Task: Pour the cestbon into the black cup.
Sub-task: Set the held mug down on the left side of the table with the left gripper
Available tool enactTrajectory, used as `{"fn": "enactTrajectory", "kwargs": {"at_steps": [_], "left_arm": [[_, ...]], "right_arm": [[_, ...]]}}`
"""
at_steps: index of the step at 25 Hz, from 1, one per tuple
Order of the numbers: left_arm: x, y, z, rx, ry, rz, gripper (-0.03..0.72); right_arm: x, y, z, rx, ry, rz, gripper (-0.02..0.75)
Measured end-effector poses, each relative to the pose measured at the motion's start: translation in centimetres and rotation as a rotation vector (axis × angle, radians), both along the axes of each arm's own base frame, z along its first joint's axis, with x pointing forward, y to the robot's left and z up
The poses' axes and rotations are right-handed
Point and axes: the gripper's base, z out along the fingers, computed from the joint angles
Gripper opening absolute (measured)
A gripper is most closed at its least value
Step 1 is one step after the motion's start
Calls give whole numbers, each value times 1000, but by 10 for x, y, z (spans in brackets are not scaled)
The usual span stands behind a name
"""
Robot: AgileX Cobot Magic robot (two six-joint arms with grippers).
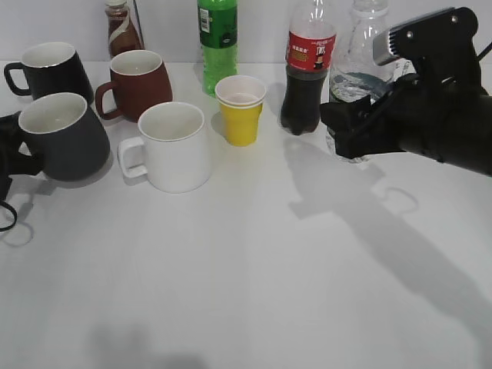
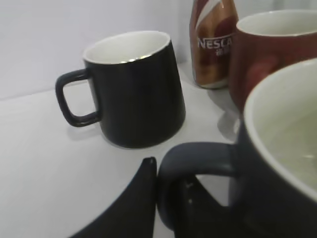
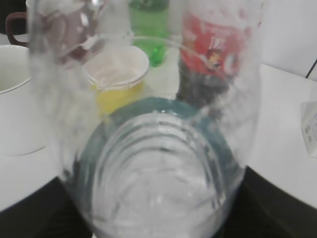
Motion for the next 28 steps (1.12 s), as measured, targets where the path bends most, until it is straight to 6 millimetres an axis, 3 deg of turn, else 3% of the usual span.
{"fn": "enactTrajectory", "kwargs": {"at_steps": [9,16,28], "left_arm": [[-1,-1,-5,12,42,-16,59],[0,-2,-4,2,28,-21,151],[-6,-2,-9,0,61,-18,204]], "right_arm": [[0,0,0,0,0,0,459],[0,0,0,1,0,0,459],[0,0,0,1,-1,0,459]]}}
